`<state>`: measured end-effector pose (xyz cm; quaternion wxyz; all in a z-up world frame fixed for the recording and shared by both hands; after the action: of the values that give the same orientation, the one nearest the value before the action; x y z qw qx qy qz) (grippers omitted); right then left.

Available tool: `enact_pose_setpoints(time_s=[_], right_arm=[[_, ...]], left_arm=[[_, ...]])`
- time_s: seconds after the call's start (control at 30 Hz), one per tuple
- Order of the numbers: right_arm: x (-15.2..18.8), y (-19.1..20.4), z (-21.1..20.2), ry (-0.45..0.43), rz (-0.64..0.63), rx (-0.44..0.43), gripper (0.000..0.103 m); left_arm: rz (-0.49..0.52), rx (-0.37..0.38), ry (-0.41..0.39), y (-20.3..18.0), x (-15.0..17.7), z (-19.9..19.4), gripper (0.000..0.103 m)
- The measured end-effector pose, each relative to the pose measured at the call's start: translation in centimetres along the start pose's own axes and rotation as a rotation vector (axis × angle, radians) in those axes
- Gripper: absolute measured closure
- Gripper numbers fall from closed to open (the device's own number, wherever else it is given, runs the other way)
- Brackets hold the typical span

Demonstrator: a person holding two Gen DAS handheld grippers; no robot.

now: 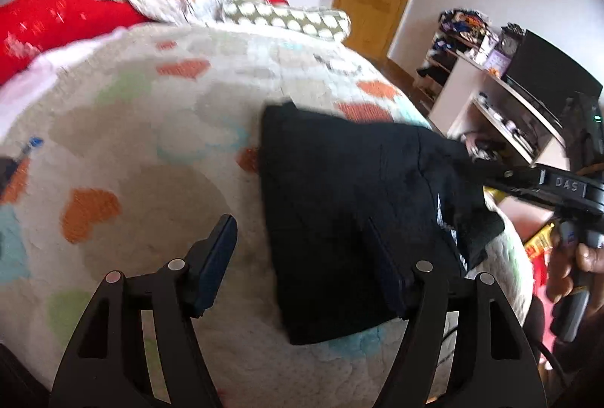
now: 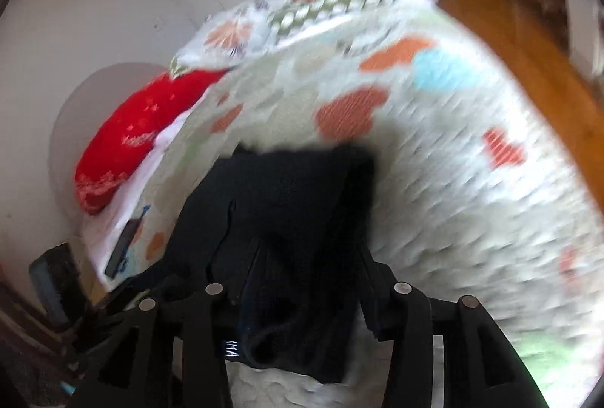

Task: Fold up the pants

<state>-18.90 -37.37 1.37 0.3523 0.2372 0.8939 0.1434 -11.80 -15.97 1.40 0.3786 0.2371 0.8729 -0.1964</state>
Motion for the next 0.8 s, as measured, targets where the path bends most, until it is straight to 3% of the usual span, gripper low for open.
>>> enact_pose_setpoints(time_s=[0.03, 0.1, 0.17, 0.33, 0.47, 0.7, 0.8], right_arm=[[-1.0, 0.3, -1.3, -0.053, -0.018, 0.009, 0.059], [-1.7, 1.7, -2.3, -0.091, -0.039, -0.052, 0.059], [-2.0, 3.6, -1.7, -0.073, -0.069, -0.099, 0.061], [-2.0, 6.4, 3.7, 0.007, -0.113, -0.083, 0.062], [0.6, 5.2, 6.3, 0.101, -0.142, 0.018, 0.062], [1.1, 3.9, 3.3, 0.064, -0.097, 0.0, 0.063], [1.4, 4.7, 1.0, 0.025, -0.149, 0.017, 0.063]], left_arm=[[0.003, -0.011, -0.017, 0.2, -0.4, -0.3, 0.033], [0.005, -0.024, -0.034, 0.3, -1.1, -0.6, 0.033], [0.008, -0.04, -0.021, 0.3, -1.4, 0.1, 0.033], [0.035, -0.066, 0.063, -0.1, -0.3, 2.7, 0.033], [0.02, -0.046, 0.075, -0.2, 0.9, 3.4, 0.033], [0.008, -0.045, 0.071, -0.2, 0.4, 3.2, 0.029], [0.026, -0.056, 0.05, -0.4, 0.1, 2.4, 0.029]])
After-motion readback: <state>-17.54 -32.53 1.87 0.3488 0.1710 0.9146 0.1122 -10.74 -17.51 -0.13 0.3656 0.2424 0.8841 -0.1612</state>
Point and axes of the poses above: each gripper's, at about its wrist camera, not at the fingertips, and z roughly the way its jaws point, y to its left, x to its underside, the point moved 8 cm from there along z, roughly the way its jaws point, and after that the axes turned 5 degrees about z, right-handed, at the moved point
